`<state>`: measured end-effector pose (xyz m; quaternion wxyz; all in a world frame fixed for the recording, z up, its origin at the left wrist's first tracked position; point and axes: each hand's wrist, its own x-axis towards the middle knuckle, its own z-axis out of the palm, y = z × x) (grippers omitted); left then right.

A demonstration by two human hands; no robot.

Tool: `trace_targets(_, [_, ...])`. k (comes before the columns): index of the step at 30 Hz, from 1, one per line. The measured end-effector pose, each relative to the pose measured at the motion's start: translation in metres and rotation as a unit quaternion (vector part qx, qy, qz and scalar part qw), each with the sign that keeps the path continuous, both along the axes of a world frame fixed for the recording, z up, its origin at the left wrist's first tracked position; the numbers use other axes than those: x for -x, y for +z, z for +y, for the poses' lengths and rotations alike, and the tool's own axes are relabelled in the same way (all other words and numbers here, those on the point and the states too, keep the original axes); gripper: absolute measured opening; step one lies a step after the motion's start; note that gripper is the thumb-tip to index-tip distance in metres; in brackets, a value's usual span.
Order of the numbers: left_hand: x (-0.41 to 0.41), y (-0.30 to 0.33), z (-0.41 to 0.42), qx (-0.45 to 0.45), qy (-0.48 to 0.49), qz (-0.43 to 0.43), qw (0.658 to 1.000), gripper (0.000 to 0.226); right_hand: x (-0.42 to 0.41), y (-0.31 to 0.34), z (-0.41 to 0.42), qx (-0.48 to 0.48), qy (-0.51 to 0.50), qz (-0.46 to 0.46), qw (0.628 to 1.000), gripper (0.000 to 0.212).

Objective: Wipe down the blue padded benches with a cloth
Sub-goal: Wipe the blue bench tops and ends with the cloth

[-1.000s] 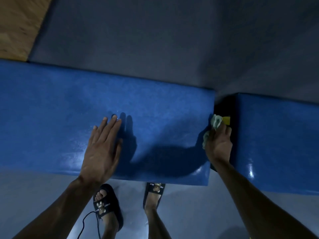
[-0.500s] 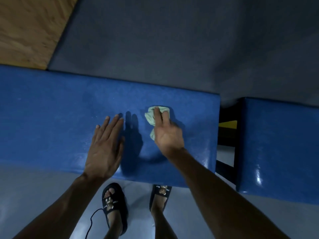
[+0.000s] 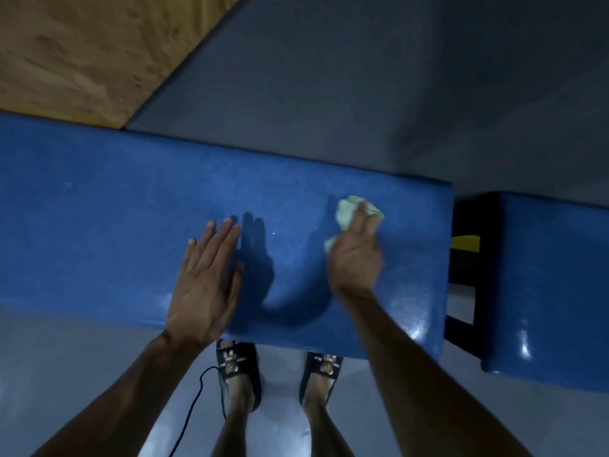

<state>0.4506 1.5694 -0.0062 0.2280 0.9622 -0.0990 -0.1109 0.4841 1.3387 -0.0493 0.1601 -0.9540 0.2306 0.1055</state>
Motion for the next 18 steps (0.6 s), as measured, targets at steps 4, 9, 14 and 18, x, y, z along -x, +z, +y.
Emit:
trace_targets(4, [-0.007, 0.001, 0.026, -0.012, 0.001, 0.003, 1.000, 0.057, -0.004, 0.002, 0.094, -0.017, 0.165, -0.022, 0.986, 0.078])
trace_targets(9, [-0.011, 0.000, 0.045, -0.009, 0.002, 0.004, 1.000, 0.057, -0.003, 0.006, 0.073, 0.026, 0.279, -0.060, 0.958, 0.062])
trace_targets(14, [-0.010, -0.001, 0.057, -0.004, 0.004, 0.010, 1.000, 0.058, -0.014, 0.006, -0.023, 0.079, 0.133, -0.045, 0.987, 0.068])
trace_targets(18, [-0.012, -0.003, 0.063, 0.001, 0.006, 0.013, 1.000, 0.057, -0.023, 0.005, 0.021, 0.037, -0.034, -0.033, 0.998, 0.068])
